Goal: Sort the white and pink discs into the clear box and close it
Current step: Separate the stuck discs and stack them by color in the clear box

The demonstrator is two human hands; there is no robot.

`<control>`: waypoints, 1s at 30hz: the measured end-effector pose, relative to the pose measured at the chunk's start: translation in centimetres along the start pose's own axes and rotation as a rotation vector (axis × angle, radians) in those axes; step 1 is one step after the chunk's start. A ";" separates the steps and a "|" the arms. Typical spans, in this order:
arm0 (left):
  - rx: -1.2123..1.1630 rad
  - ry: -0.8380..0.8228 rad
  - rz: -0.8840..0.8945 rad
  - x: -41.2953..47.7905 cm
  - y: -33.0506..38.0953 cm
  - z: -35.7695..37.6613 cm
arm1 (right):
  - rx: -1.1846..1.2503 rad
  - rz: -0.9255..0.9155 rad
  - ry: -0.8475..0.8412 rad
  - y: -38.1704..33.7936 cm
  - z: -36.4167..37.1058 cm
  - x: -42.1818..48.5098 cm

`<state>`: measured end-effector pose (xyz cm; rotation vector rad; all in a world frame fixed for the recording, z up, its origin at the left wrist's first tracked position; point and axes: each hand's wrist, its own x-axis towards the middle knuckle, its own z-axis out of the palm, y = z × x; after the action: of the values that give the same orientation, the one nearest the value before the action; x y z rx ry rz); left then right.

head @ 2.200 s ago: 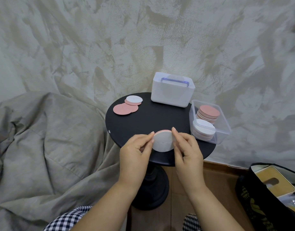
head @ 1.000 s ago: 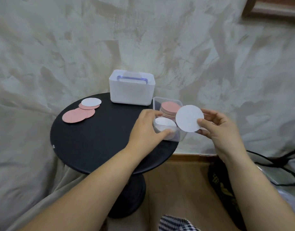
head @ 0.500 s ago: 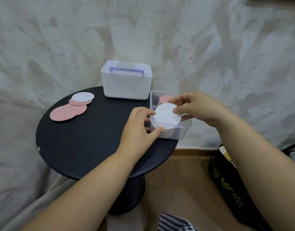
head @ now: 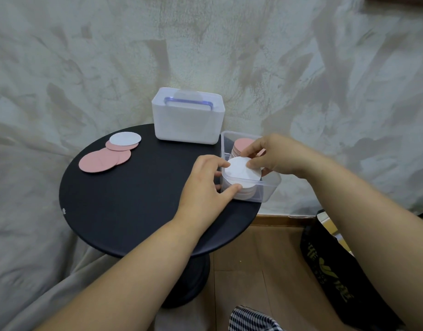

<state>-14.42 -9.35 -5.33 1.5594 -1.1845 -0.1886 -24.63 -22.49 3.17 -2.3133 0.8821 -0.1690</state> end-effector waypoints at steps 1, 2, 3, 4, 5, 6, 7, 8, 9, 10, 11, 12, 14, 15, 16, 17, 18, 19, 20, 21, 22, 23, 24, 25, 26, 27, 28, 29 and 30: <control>-0.002 -0.001 0.001 0.0 0.0 0.0 | -0.017 -0.007 -0.004 -0.1 0.0 0.0; -0.005 -0.002 0.002 0.0 0.0 0.0 | -0.031 -0.015 -0.009 -0.1 0.0 -0.1; -0.006 -0.003 0.002 0.0 0.0 -0.1 | -0.049 -0.022 -0.014 -0.2 0.0 -0.1; -0.006 -0.004 0.002 0.0 0.0 -0.1 | -0.071 -0.027 -0.016 -0.2 0.0 -0.1; -0.009 -0.004 0.003 0.0 0.0 -0.1 | -0.093 -0.033 -0.017 -0.2 0.0 -0.1; -0.014 -0.002 0.003 0.0 0.0 0.0 | -0.112 -0.037 -0.015 -0.2 0.1 -0.1; -0.021 -0.001 0.003 0.0 -0.1 0.0 | -0.130 -0.039 -0.012 -0.2 0.2 0.0; -0.027 0.000 0.002 0.0 -0.1 0.0 | -0.147 -0.038 -0.005 -0.1 0.3 0.1; -0.030 0.000 0.001 0.0 -0.1 0.0 | -0.165 -0.034 0.003 -0.1 0.4 0.2; -0.031 0.000 0.002 -0.1 -0.1 0.0 | -0.184 -0.033 0.012 -0.1 0.4 0.2; -0.030 0.001 0.004 -0.1 -0.1 0.0 | -0.204 -0.033 0.016 0.0 0.5 0.3; -0.028 0.003 0.005 -0.1 -0.1 0.0 | -0.228 -0.036 0.016 0.0 0.6 0.3; -0.022 0.006 0.010 -0.1 -0.1 0.0 | -0.313 -0.047 0.021 -0.1 0.7 0.3; -0.020 0.007 0.011 -0.1 -0.1 0.0 | -0.361 -0.053 0.026 -0.2 0.8 0.2; -0.018 0.007 0.011 -0.1 -0.1 0.0 | -0.397 -0.054 0.028 -0.3 0.9 0.1; -0.016 0.006 0.011 -0.1 -0.1 -0.1 | -0.421 -0.054 0.026 -0.4 0.9 0.1; -0.015 0.004 0.011 -0.1 -0.1 -0.1 | -0.442 -0.057 0.022 -0.4 1.0 0.0; -0.017 0.003 0.009 -0.1 0.0 -0.1 | -0.467 -0.063 0.018 -0.5 1.0 -0.1; -0.025 0.001 0.003 0.0 0.0 -0.2 | -0.490 -0.071 0.017 -0.5 1.0 -0.2; -0.040 -0.005 -0.005 0.0 0.1 -0.3 | -0.509 -0.079 0.020 -0.5 1.1 -0.2; -0.058 -0.012 -0.014 -0.1 0.2 -0.5 | -0.523 -0.085 0.022 -0.6 1.1 -0.4; -0.071 -0.017 -0.024 -0.2 0.2 -0.8 | -0.532 -0.090 0.026 -0.7 1.1 -0.5; -0.071 -0.019 -0.034 -0.3 0.3 -1.3 | -0.533 -0.096 0.039 -0.7 1.1 -0.6; -0.058 -0.014 -0.042 -0.4 0.2 -1.9 | -0.522 -0.106 0.064 -0.8 1.2 -0.7; -0.034 -0.004 -0.047 -0.5 0.1 -2.8 | -0.495 -0.123 0.102 -0.9 1.2 -0.8; 0.000 0.011 -0.050 -0.7 -0.1 -3.8 | -0.449 -0.147 0.150 -1.2 1.3 -0.8; 0.043 0.031 -0.052 -0.8 -0.4 -4.9 | -0.392 -0.176 0.197 -1.6 1.5 -0.9; 0.091 0.054 -0.054 -0.9 -0.7 -6.2 | -0.344 -0.208 0.237 -2.3 1.7 -1.0; 0.141 0.081 -0.059 -0.9 -1.1 -7.6 | -0.310 -0.244 0.269 -3.1 2.1 -1.0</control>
<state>-9.18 -3.82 -3.81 1.7099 -1.1087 -0.0807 -22.98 -18.97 3.52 -2.7325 0.7950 -0.4874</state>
